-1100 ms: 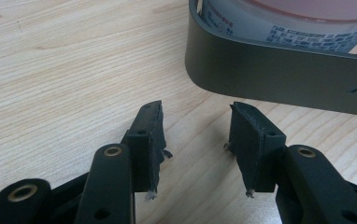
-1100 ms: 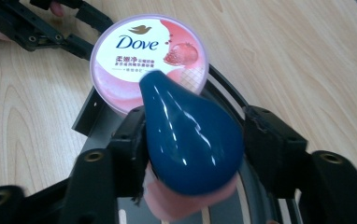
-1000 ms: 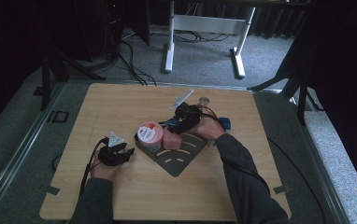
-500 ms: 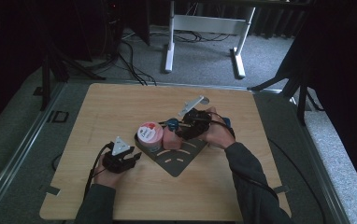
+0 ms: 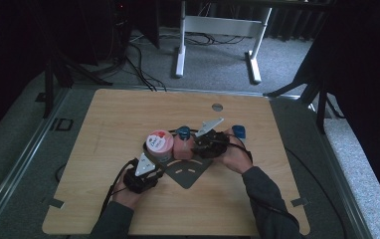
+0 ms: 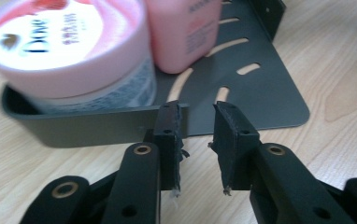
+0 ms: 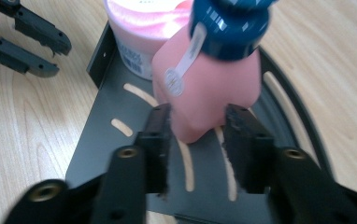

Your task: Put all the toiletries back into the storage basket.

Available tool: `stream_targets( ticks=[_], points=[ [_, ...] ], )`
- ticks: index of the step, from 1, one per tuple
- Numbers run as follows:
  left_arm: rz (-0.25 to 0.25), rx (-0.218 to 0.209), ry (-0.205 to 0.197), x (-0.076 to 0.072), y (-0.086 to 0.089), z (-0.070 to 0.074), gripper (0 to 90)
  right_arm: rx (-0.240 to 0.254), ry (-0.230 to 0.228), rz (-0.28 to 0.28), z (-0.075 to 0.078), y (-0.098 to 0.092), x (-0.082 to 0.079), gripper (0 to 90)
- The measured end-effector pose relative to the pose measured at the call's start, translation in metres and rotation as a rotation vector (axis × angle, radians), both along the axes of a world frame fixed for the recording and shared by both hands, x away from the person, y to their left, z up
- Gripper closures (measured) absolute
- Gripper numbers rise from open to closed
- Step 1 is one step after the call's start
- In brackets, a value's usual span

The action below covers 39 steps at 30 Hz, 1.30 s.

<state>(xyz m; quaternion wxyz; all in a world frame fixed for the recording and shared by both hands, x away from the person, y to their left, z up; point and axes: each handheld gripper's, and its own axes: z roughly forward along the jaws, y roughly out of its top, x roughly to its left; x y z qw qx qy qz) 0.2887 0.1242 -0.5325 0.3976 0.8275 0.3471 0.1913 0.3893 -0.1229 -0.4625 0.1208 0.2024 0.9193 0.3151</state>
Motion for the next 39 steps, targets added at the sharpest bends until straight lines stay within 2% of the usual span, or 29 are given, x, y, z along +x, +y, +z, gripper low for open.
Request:
stream_targets(
  ticks=[1, 5, 7, 11, 13, 17, 24, 28, 39],
  points=[
    [-0.009, 0.005, 0.006, 0.001, -0.005, -0.002, 75.1, 0.024, 0.006, 0.002, -0.005, -0.001, -0.002, 74.2],
    [-0.031, 0.023, 0.010, 0.003, -0.015, -0.006, 77.5, 0.037, 0.013, -0.015, -0.010, -0.002, -0.006, 81.4],
    [-0.042, 0.033, 0.012, 0.004, -0.020, -0.009, 79.8, 0.037, 0.000, -0.023, -0.014, -0.002, -0.009, 89.3],
    [-0.051, 0.044, 0.018, 0.008, -0.029, -0.012, 86.2, 0.046, -0.012, -0.046, -0.019, -0.003, -0.012, 90.0],
    [-0.062, 0.049, 0.020, 0.010, -0.032, -0.013, 89.3, 0.053, -0.004, -0.056, -0.022, -0.003, -0.013, 90.0],
    [-0.073, 0.059, 0.028, 0.013, -0.038, -0.015, 89.8, 0.076, -0.008, -0.080, -0.029, -0.004, -0.013, 90.0],
    [-0.095, 0.085, 0.036, 0.018, -0.051, -0.019, 89.7, 0.078, -0.006, -0.103, -0.039, -0.003, -0.013, 90.0],
    [-0.085, 0.096, 0.042, 0.020, -0.054, -0.022, 89.6, 0.082, -0.010, -0.113, -0.040, -0.003, -0.012, 90.0],
    [-0.060, 0.103, 0.023, 0.024, -0.056, -0.024, 89.6, 0.092, -0.020, -0.117, -0.042, -0.004, -0.011, 90.0]
  ],
)
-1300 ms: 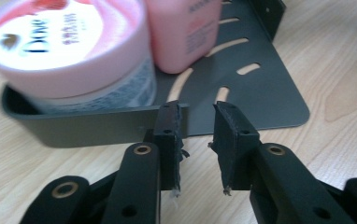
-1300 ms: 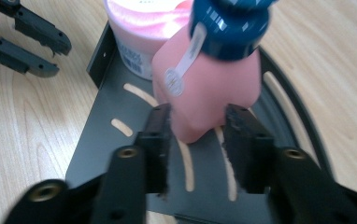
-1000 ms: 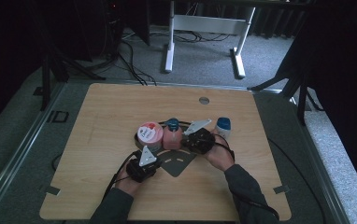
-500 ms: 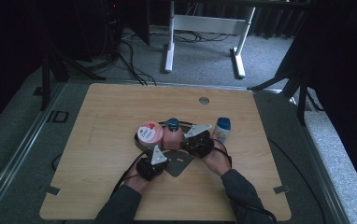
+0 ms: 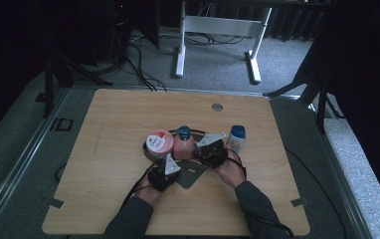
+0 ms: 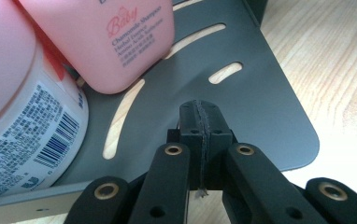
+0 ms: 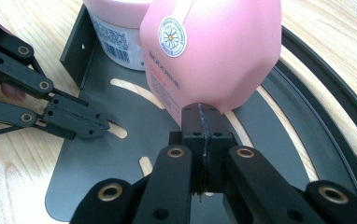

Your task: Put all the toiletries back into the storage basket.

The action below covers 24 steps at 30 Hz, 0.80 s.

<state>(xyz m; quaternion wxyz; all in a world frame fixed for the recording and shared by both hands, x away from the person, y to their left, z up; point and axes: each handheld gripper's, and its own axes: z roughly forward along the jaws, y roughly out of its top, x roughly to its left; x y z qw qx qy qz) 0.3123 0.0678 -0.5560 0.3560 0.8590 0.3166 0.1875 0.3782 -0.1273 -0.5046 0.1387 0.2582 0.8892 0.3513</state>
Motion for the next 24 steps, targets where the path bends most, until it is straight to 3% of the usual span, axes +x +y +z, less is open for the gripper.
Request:
stream_targets(
  ticks=[11, 24],
  points=[
    [0.030, 0.013, -0.007, 0.0050, -0.0006, -0.0012, 89.6, -0.002, 0.003, 0.003, 0.0002, 0.0004, -0.0012, 90.0],
    [0.006, -0.059, 0.028, 0.0094, 0.0076, -0.0040, 90.0, 0.011, 0.008, 0.008, -0.0001, 0.0010, 0.0018, 90.0]
  ],
)
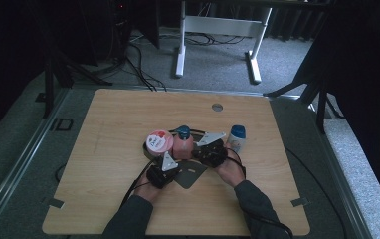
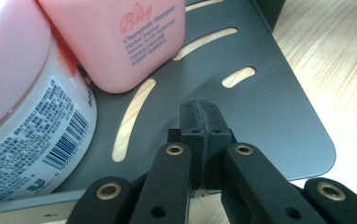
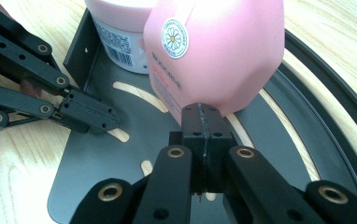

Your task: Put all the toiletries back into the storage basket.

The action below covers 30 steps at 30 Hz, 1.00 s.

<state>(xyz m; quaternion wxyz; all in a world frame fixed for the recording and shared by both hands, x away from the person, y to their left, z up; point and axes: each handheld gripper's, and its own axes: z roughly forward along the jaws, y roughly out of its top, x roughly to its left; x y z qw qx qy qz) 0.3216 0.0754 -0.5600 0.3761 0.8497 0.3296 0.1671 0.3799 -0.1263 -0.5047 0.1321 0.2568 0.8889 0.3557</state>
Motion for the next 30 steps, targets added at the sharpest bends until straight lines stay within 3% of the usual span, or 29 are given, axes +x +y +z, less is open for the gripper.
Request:
stream_targets(
  ticks=[21, 26, 30],
  points=[
    [-0.025, -0.021, 0.028, 0.005, 0.004, 0.000, 90.0, 0.020, 0.010, -0.067, -0.001, 0.000, 0.023, 90.0],
    [-0.026, -0.017, 0.028, 0.005, 0.003, 0.001, 90.0, 0.018, 0.009, -0.070, -0.001, 0.002, 0.025, 90.0],
    [-0.028, -0.021, 0.030, 0.005, 0.003, 0.000, 90.0, 0.023, 0.012, -0.036, -0.002, 0.010, 0.019, 90.0]
  ],
)
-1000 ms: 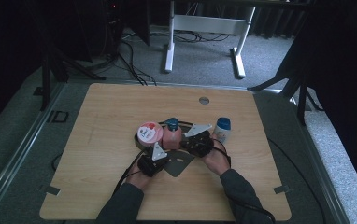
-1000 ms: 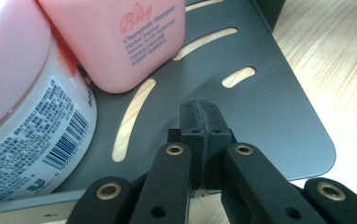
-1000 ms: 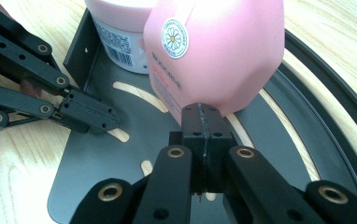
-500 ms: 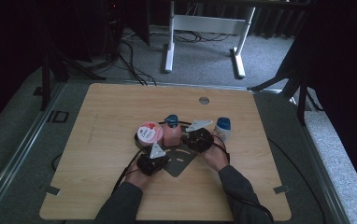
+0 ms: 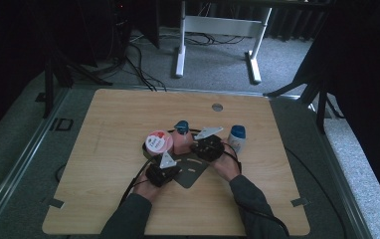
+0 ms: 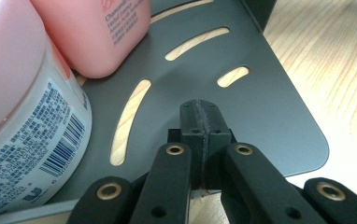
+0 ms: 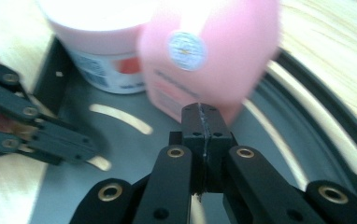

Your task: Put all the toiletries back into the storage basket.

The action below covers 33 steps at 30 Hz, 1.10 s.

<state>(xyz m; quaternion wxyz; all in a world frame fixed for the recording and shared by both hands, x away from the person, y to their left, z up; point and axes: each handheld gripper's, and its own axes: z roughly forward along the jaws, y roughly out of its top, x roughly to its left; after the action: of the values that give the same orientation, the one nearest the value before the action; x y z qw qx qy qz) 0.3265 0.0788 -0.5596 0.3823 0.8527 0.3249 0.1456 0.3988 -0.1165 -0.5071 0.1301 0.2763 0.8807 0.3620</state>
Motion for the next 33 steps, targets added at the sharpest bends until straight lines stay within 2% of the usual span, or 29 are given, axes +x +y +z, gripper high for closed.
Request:
stream_targets(
  ticks=[8, 19, 33],
  points=[
    [-0.017, -0.012, 0.011, 0.001, 0.001, 0.000, 90.0, -0.017, -0.005, 0.037, -0.005, 0.023, -0.003, 90.0],
    [-0.021, -0.013, 0.015, 0.002, 0.002, 0.000, 90.0, -0.005, 0.008, 0.005, -0.006, 0.028, 0.010, 90.0],
    [-0.019, -0.022, 0.015, 0.002, 0.003, -0.001, 90.0, 0.006, 0.021, 0.007, -0.006, 0.033, 0.017, 90.0]
  ],
)
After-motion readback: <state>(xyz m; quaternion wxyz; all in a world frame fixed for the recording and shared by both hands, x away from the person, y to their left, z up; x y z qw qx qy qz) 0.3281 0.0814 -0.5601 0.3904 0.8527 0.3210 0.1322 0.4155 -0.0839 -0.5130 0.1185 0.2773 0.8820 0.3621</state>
